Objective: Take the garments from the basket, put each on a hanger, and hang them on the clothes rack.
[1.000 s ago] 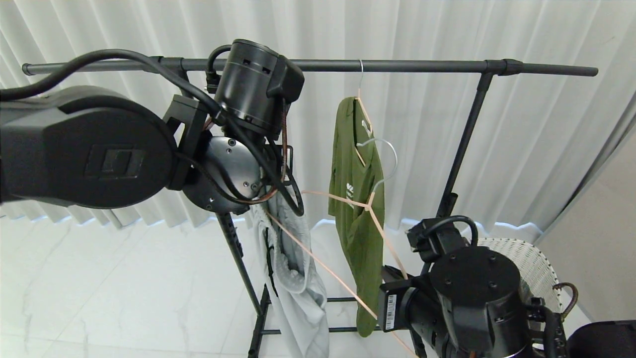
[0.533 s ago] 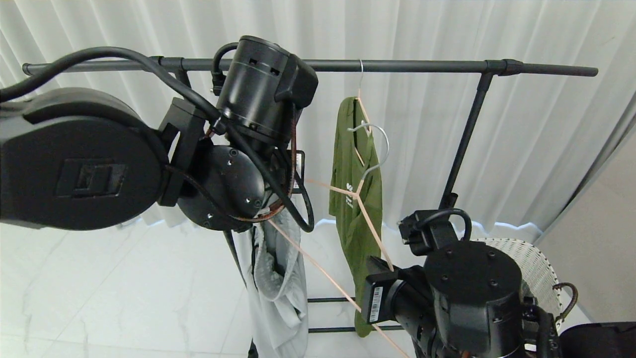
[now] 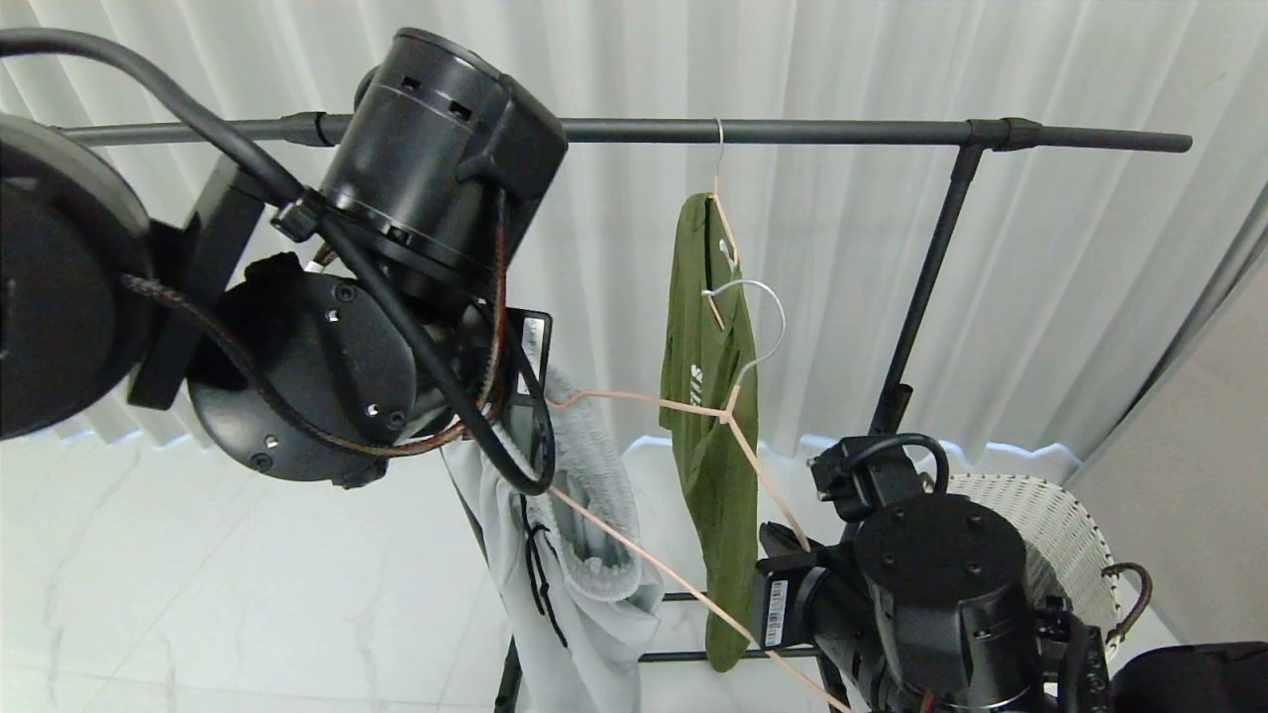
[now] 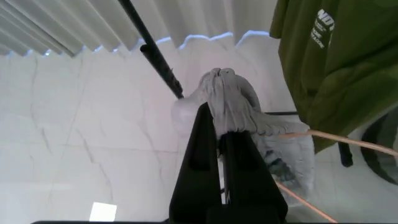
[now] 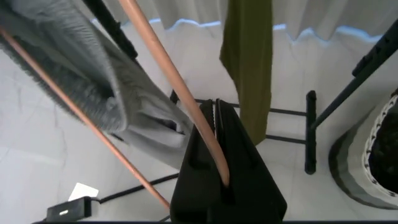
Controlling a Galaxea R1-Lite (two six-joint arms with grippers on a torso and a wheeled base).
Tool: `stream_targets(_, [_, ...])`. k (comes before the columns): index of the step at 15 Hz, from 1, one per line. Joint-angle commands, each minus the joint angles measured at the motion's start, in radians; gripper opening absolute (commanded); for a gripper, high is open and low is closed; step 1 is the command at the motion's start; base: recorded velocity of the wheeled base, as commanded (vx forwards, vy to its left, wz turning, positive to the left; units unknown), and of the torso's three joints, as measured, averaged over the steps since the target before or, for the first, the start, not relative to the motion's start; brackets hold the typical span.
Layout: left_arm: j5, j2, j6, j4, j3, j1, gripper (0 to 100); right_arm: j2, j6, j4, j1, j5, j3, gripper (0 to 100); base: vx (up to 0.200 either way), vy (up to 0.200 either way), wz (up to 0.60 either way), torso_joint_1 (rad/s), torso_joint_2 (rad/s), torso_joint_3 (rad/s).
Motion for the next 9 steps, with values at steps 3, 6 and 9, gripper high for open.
stream_targets(3, [-0.002, -0.004, -0.007, 0.013, -0.004, -0.08, 0, -0.016, 0.0, -0.02, -0.014, 0.001, -0.008, 0, 0.0, 0.0, 0.0, 0.0, 0.0, 0.0])
stream_targets(6, [-0.003, 0.042, -0.117, 0.013, -0.067, -0.163, 0, -0.016, -0.006, -0.058, 0.033, 0.011, -0.007, 0, 0.0, 0.0, 0.0, 0.0, 0.0, 0.0])
stream_targets(9, [-0.005, 0.042, -0.134, 0.013, -0.095, -0.206, 0, 0.001, -0.026, -0.061, 0.04, 0.015, -0.007, 0, 0.0, 0.0, 0.0, 0.0, 0.0, 0.0])
